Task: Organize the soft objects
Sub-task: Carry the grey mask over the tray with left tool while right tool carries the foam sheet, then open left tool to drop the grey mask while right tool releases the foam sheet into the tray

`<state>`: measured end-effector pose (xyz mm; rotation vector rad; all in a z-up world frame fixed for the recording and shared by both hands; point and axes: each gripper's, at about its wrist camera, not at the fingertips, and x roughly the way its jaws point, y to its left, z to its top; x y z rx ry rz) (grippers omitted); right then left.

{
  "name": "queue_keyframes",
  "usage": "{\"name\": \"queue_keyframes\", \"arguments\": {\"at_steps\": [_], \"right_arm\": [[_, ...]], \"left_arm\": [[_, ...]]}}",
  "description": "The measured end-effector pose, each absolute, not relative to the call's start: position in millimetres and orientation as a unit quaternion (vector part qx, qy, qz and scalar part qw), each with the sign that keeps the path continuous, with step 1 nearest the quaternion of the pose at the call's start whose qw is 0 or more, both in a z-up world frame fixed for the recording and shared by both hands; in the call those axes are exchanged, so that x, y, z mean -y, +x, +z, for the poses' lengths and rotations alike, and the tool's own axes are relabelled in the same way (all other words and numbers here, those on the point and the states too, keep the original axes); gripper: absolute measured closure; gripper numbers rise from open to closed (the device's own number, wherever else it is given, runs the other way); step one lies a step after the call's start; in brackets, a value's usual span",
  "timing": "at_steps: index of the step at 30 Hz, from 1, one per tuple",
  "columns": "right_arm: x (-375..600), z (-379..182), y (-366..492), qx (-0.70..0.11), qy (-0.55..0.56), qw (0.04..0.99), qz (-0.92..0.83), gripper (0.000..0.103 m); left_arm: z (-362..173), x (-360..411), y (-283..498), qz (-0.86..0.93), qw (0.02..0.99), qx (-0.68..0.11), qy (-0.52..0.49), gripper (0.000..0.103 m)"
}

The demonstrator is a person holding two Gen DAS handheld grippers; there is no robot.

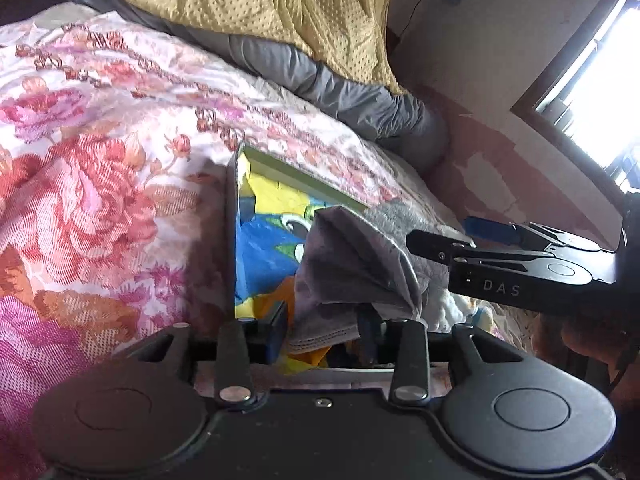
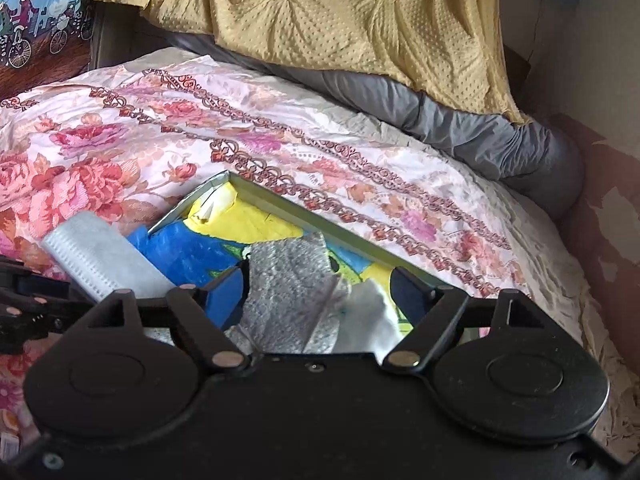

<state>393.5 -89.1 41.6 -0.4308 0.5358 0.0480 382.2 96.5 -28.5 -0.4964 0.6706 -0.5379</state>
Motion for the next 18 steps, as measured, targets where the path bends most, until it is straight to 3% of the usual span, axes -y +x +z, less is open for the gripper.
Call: {"name": "queue_keyframes", "arguments": {"at_steps": [5, 18], "right_arm": [[94, 49, 388, -0.254, -0.208, 0.944, 0.021, 0.024], [98, 54, 377, -0.247, -0.208, 0.946, 0.014, 0.021]], "left_arm": [[-22, -97, 376, -0.241, 0.896, -0.296, -0.225, 0.055], [-17, -98, 372, -0.209, 0.917, -0.274, -0.201, 0.048]]}}
